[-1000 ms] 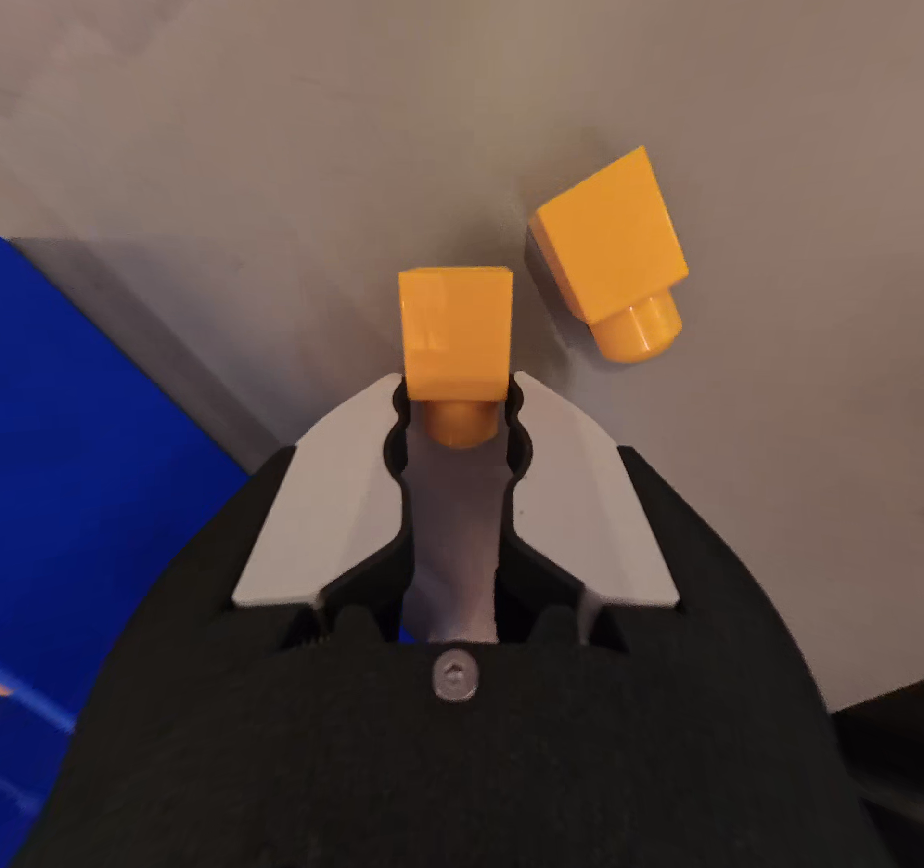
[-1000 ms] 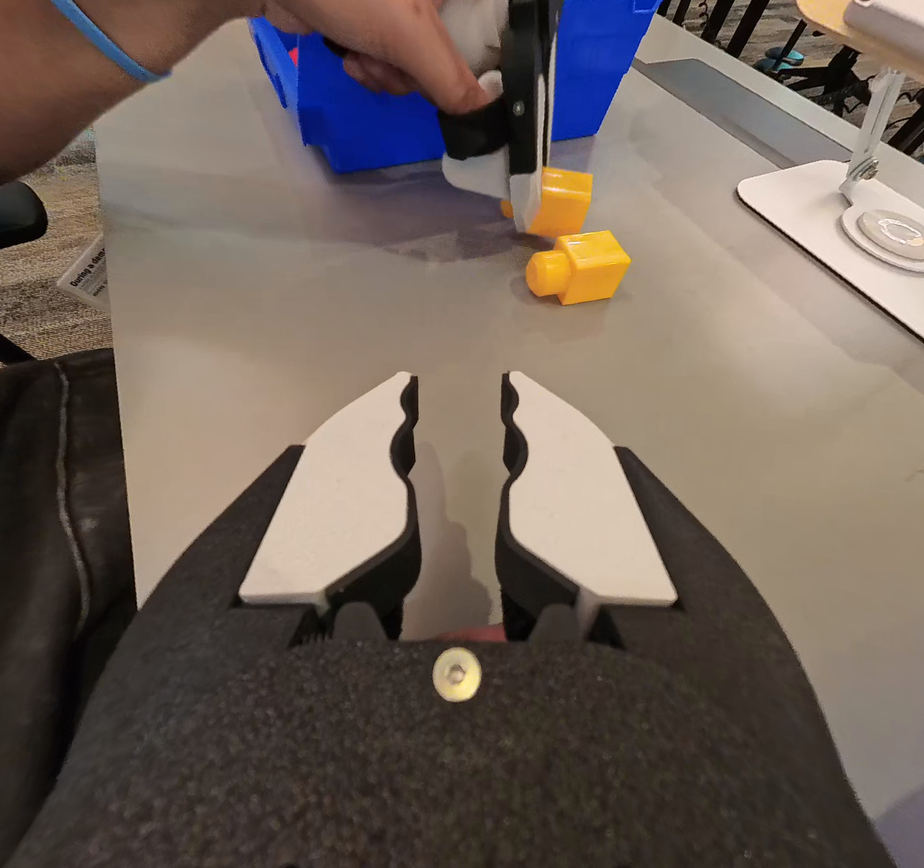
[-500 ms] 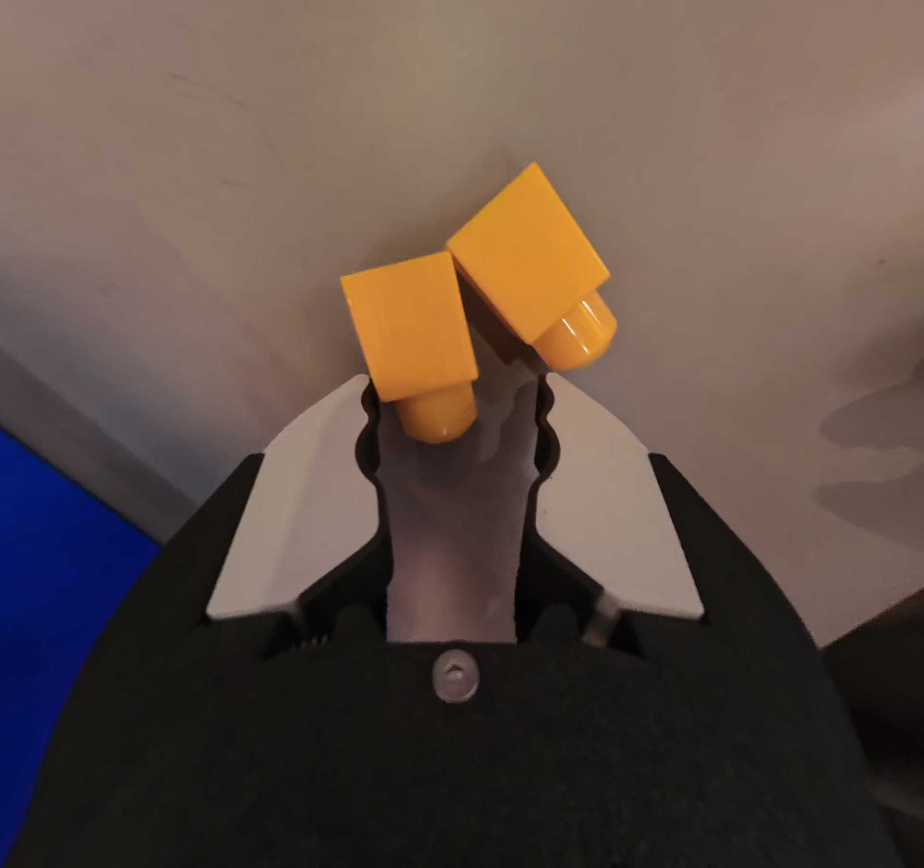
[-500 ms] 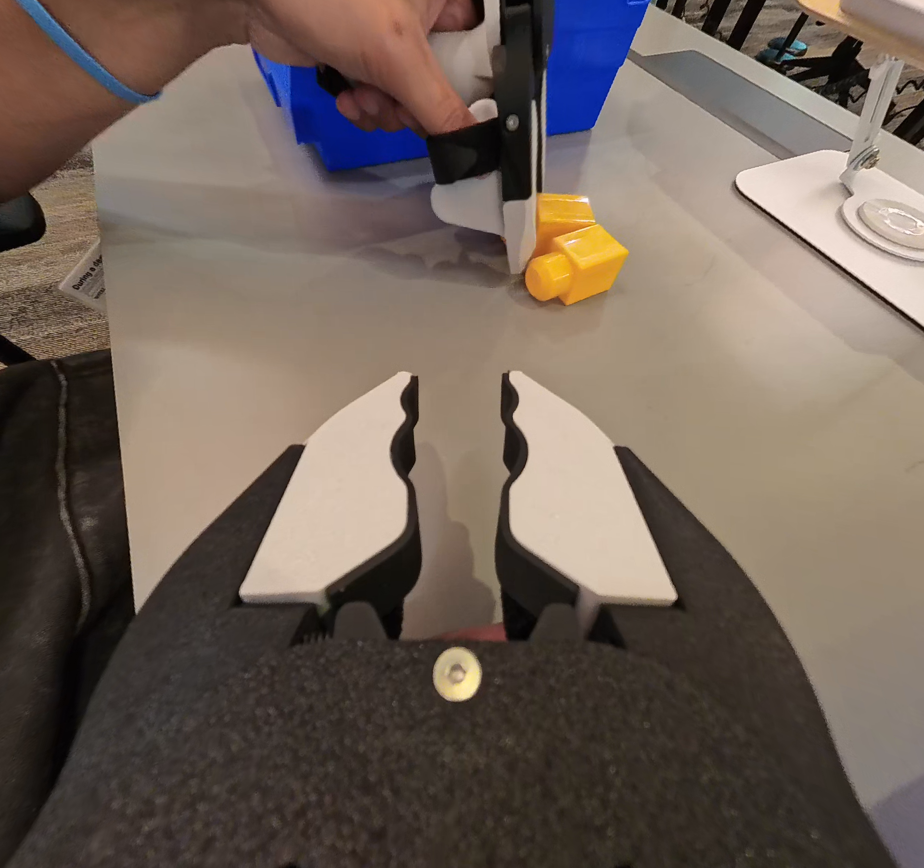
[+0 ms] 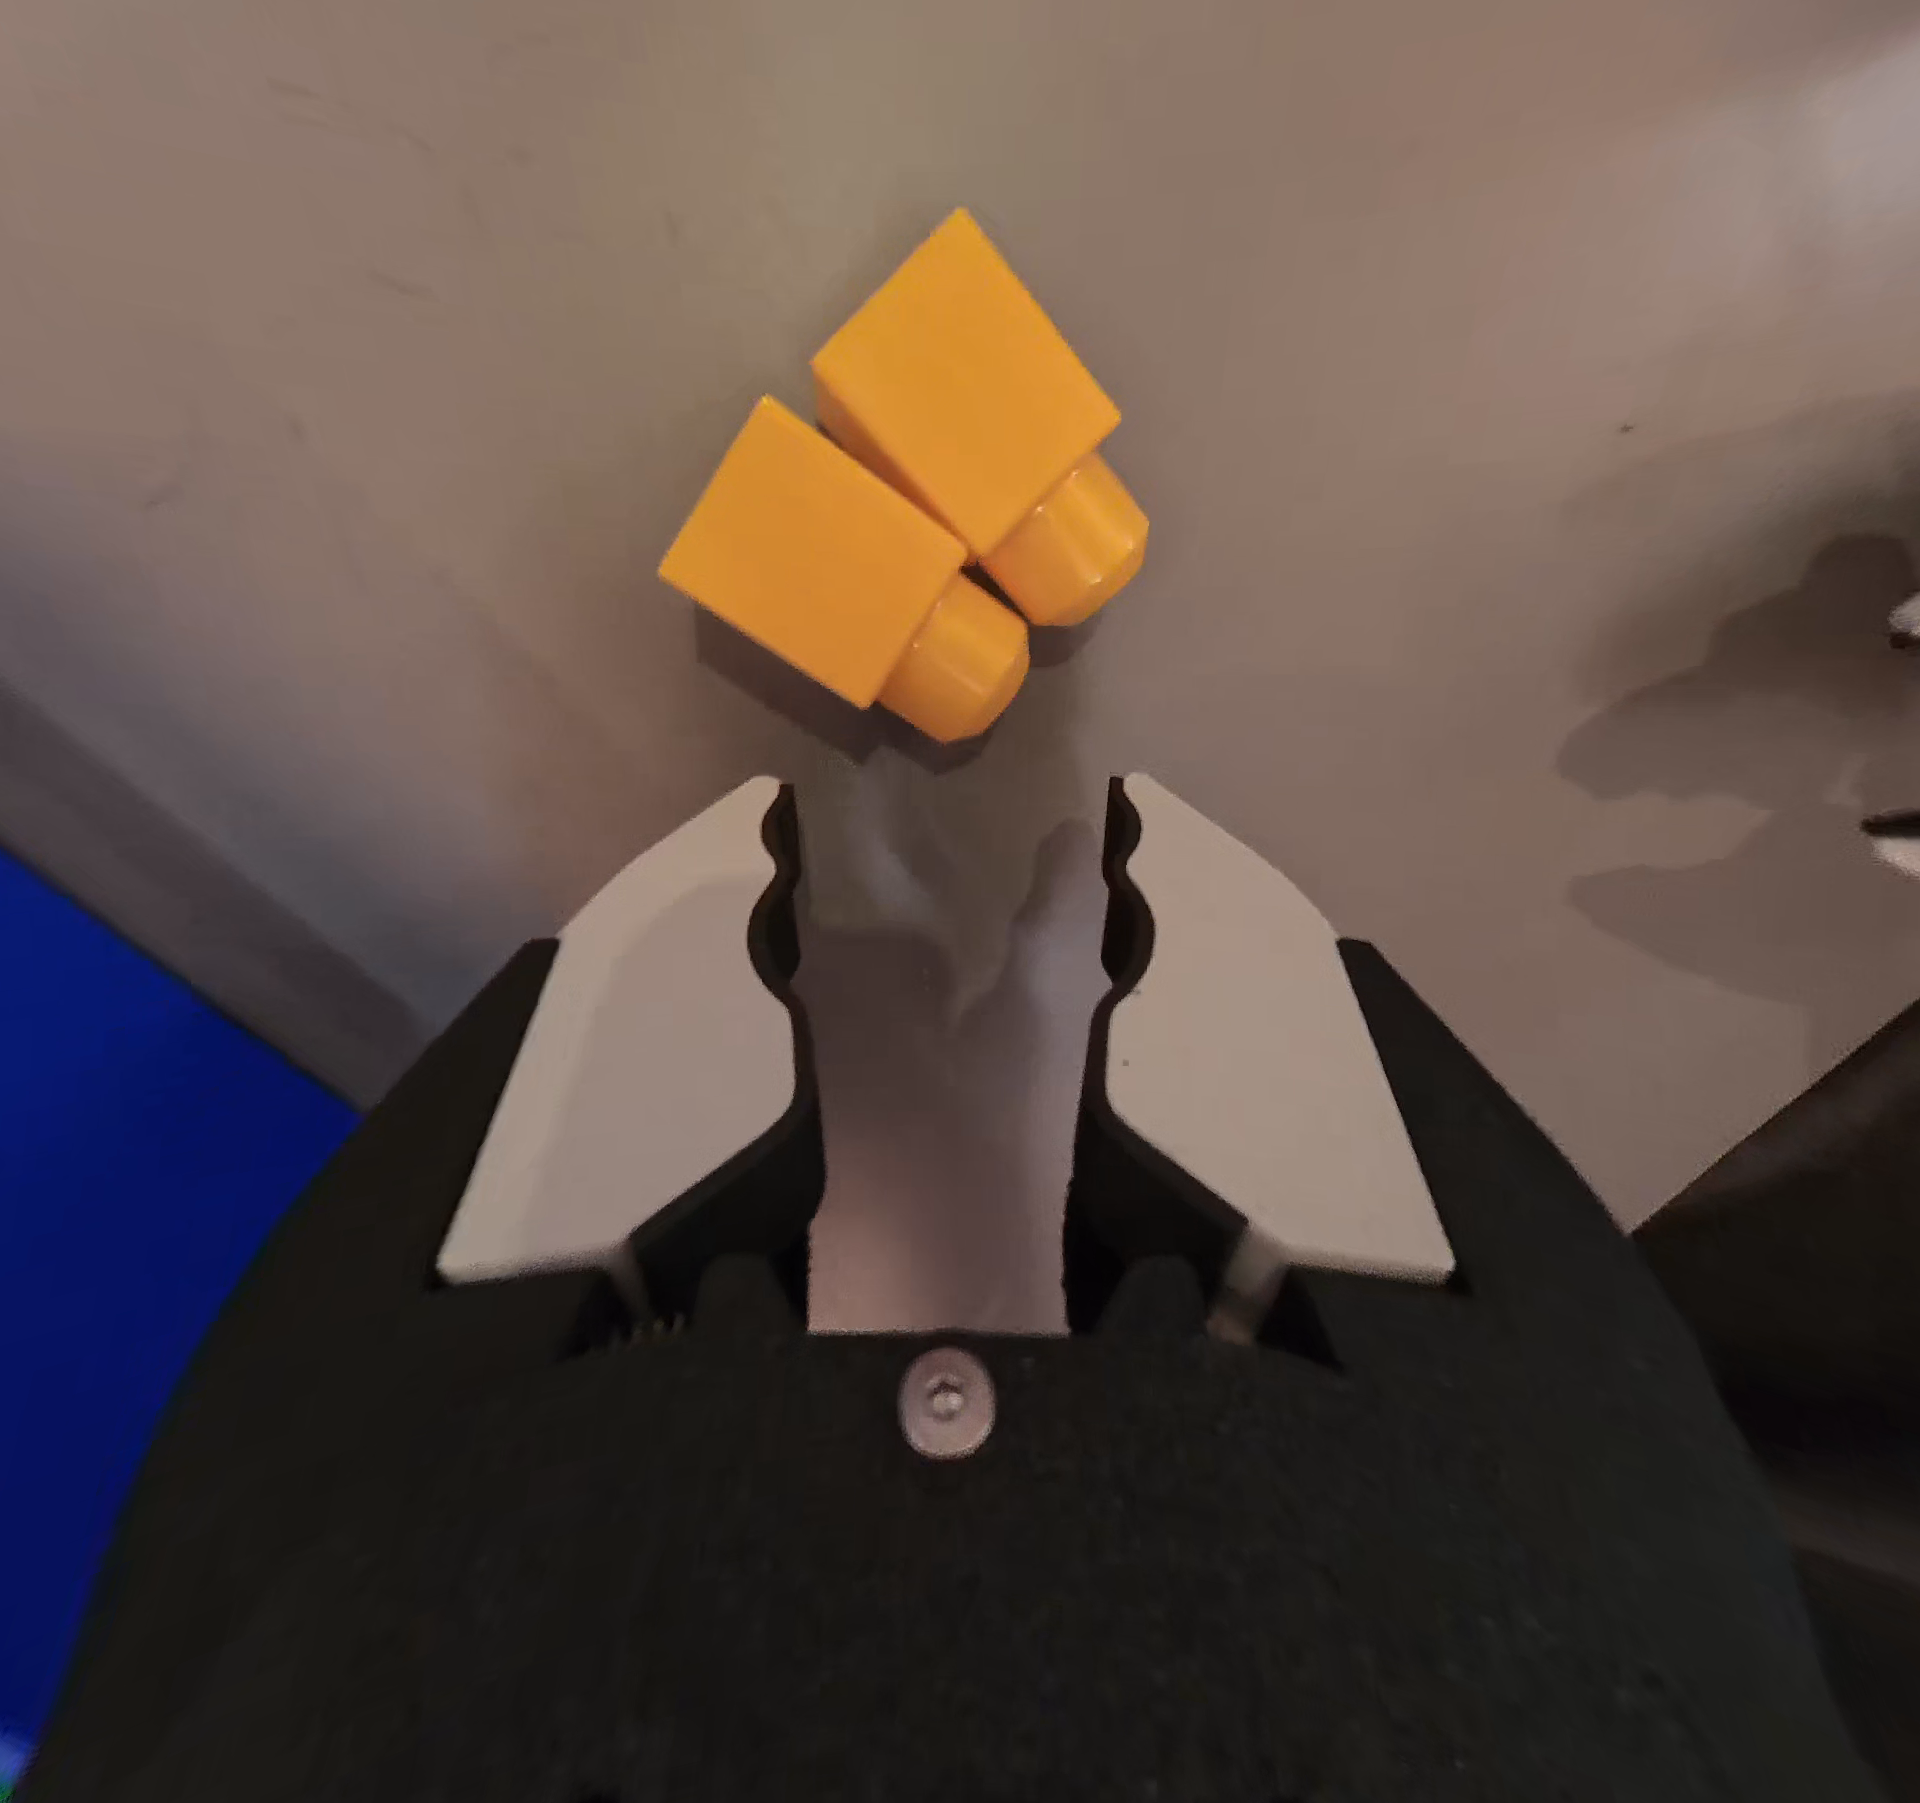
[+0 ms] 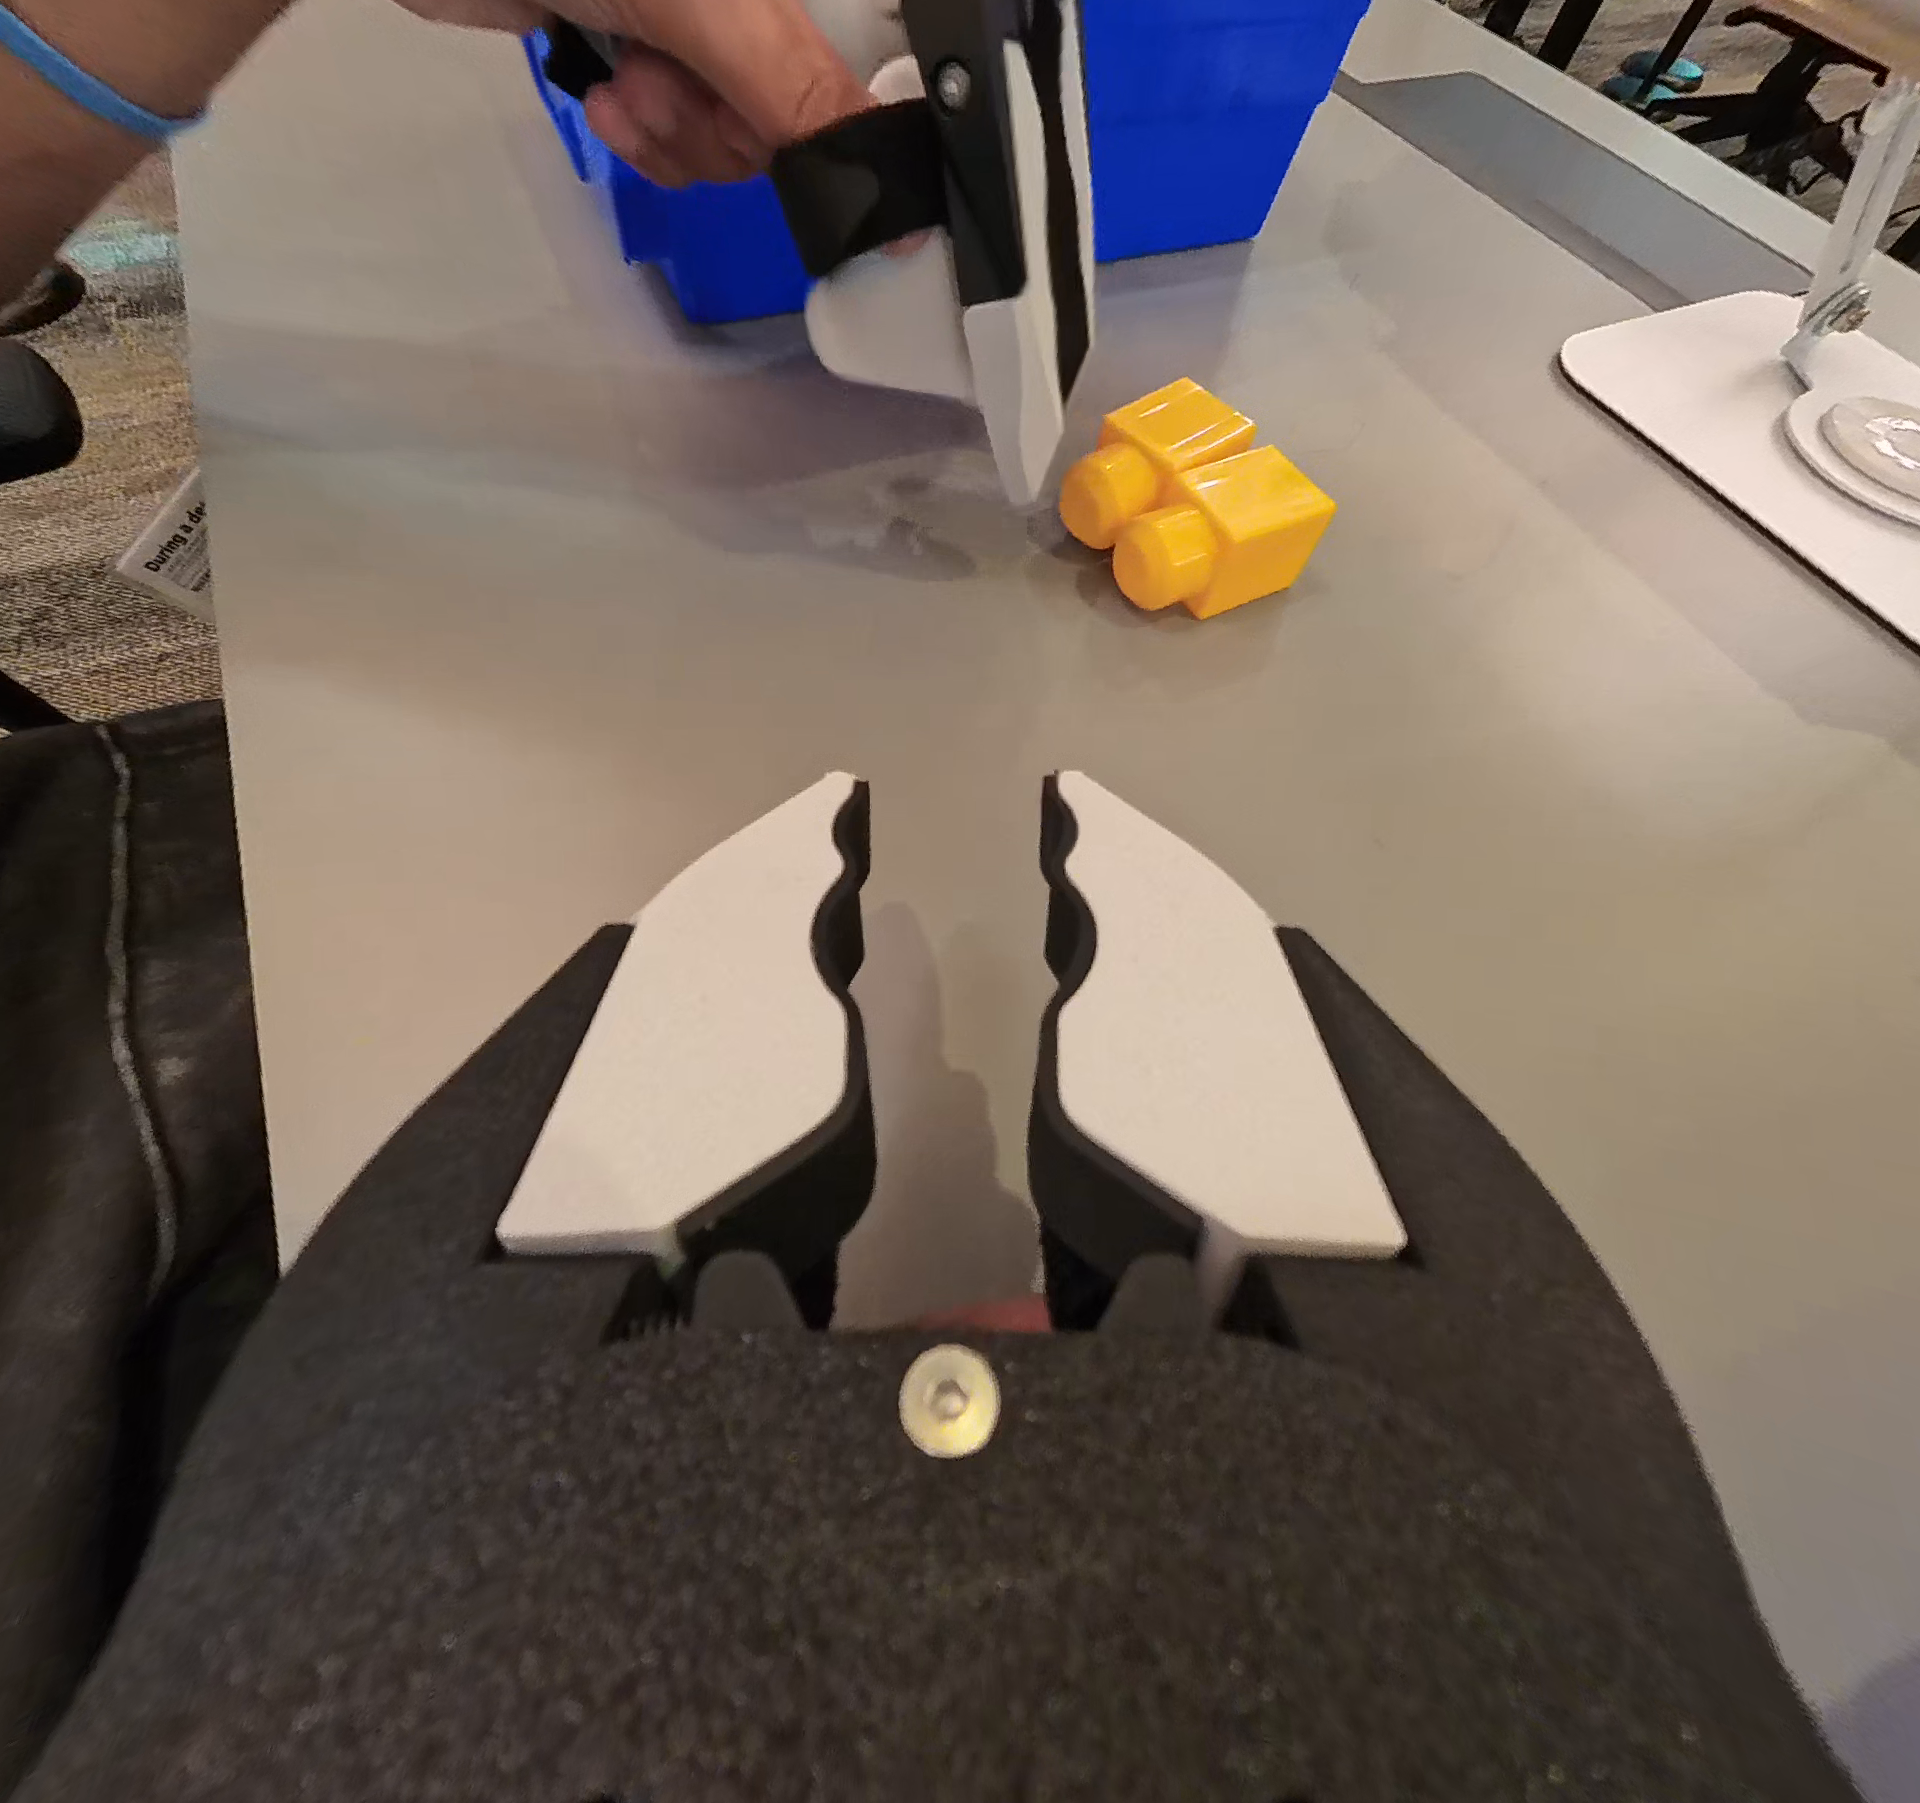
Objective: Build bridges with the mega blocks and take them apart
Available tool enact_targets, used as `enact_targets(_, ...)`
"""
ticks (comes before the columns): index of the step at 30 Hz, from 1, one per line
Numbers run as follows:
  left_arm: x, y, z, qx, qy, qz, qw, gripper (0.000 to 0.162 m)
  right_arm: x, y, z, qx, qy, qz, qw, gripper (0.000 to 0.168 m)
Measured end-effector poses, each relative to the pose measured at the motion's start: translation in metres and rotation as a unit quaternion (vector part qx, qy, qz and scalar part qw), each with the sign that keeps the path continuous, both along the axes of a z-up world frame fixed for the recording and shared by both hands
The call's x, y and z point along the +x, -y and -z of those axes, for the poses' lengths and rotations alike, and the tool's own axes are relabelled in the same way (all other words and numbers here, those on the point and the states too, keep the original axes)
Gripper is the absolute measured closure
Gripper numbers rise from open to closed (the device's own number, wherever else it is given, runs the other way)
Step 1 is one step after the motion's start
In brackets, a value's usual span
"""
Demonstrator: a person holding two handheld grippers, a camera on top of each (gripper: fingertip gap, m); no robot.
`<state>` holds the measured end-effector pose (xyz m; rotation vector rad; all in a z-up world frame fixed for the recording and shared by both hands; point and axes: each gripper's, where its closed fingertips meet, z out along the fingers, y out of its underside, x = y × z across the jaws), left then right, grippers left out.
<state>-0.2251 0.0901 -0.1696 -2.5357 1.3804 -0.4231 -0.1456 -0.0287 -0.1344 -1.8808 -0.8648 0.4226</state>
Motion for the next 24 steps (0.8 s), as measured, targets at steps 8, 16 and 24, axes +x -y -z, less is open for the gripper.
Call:
enact_targets(8,-0.057,0.012,-0.093,0.143,0.06,0.029,0.988,0.106,0.003,-0.001,-0.003,0.002,-0.003,0.006,1.0,0.137)
enact_targets(16,-0.225,-0.015,-0.086,0.205,-0.037,-0.157,0.965,0.092,-0.001,-0.001,0.003,-0.003,0.008,-0.003,1.0,0.137)
enact_targets(24,-0.257,-0.032,-0.068,0.142,-0.061,-0.184,0.971,0.091,-0.002,-0.001,0.009,-0.006,0.022,-0.004,1.0,0.137)
